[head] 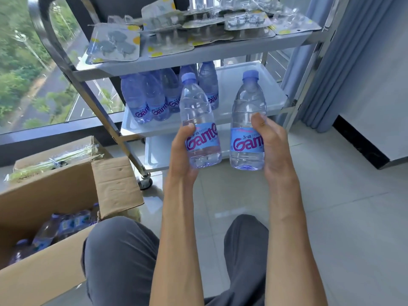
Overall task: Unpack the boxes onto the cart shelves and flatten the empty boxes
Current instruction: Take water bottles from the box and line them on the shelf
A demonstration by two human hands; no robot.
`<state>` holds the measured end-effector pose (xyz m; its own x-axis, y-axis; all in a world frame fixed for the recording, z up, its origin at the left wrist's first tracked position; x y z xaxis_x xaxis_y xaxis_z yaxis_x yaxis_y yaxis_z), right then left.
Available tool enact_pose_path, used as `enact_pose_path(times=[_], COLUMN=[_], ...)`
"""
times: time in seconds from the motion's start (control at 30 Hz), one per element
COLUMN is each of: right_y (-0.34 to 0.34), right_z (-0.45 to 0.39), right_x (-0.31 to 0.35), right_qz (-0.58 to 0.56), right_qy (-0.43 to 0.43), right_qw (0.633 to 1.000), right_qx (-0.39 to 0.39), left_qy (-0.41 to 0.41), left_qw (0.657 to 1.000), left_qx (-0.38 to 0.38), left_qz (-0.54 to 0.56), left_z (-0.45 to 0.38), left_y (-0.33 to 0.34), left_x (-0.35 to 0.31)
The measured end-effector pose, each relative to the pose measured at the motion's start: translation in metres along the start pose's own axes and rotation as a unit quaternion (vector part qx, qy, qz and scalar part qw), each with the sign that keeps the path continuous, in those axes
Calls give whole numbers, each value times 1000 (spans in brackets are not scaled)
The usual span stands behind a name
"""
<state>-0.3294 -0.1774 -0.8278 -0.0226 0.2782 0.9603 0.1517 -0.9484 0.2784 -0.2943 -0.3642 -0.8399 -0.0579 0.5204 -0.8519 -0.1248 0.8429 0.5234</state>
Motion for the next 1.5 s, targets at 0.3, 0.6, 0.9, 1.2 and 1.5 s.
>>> enact_pose_path(times=[0.3,0.6,0.9,1.2,1.5], right_y=[-11,-51,-83,-70,-42], right_z=[-2,-41,-82,-146,-226], right_x=[-3,-3,-9,-39,-55], right_qz=[-50,-23,45,107,213], right_qy=[55,43,60,6,-66], right_qw=[996,998,990,987,969], right_qx=[-42,-32,-123,-117,-103], left_qy=[-40,-71,-43,73,130], left_qw=[994,996,986,956,928], left_qx=[80,53,-104,-160,-196], left_qz=[-58,-22,-127,-233,-289], left_z=[-8,-55,-105,-162,-203], left_y=[17,45,51,19,17], left_x=[14,40,77,67,78])
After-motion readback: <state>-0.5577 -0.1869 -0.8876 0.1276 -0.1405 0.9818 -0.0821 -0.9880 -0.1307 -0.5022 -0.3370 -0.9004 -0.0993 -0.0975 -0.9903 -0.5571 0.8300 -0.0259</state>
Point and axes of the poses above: each hand's wrist, its own z-axis away from the middle knuckle, its own y-axis out of the palm, x = y × z, the point moved 3 cm from there along -z, towards the middle knuckle, and after that the axes turned 4 degrees about x, right-handed, at the moved point
